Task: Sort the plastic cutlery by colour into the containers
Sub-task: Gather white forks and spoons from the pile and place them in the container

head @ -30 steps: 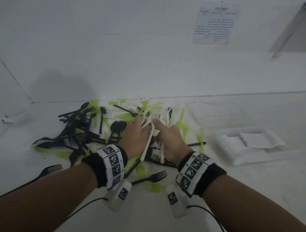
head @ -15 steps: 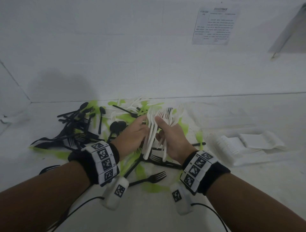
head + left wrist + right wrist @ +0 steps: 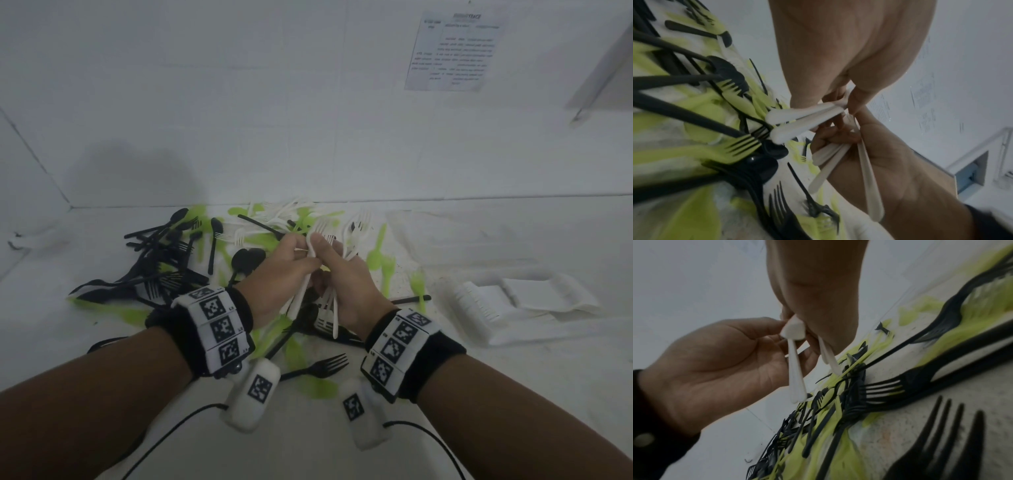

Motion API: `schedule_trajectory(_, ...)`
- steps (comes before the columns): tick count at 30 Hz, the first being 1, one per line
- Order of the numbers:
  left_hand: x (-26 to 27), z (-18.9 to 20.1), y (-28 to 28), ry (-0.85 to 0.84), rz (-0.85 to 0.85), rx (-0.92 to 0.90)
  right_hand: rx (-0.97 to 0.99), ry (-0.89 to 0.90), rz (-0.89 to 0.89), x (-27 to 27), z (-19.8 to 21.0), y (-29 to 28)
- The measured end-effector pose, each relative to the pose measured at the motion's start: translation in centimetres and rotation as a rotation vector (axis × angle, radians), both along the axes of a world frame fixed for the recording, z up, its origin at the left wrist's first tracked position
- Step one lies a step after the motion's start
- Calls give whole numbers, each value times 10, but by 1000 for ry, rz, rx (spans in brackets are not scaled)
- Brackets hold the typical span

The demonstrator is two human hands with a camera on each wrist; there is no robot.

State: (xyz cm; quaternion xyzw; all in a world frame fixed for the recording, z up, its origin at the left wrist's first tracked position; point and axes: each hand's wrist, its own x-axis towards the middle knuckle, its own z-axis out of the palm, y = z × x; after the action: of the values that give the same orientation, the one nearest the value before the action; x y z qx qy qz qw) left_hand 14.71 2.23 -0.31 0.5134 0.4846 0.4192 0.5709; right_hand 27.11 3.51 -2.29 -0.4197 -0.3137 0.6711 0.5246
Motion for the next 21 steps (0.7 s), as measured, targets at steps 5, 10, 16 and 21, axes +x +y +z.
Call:
schedule_trajectory(5,-3,-3,5,167,142,28,-112,-147,-112,2,-2,8)
schedule_trajectory(10,-3,-2,6,170,155,-19,41,-199,-67,1,6,4)
schedule_trajectory(16,12,-5,-7,87,14,-51,-71,-59,128,-14,4,2)
schedule_trajectory(21,4,-10,-7,149,32,22,-145,53,224,-11,8,2)
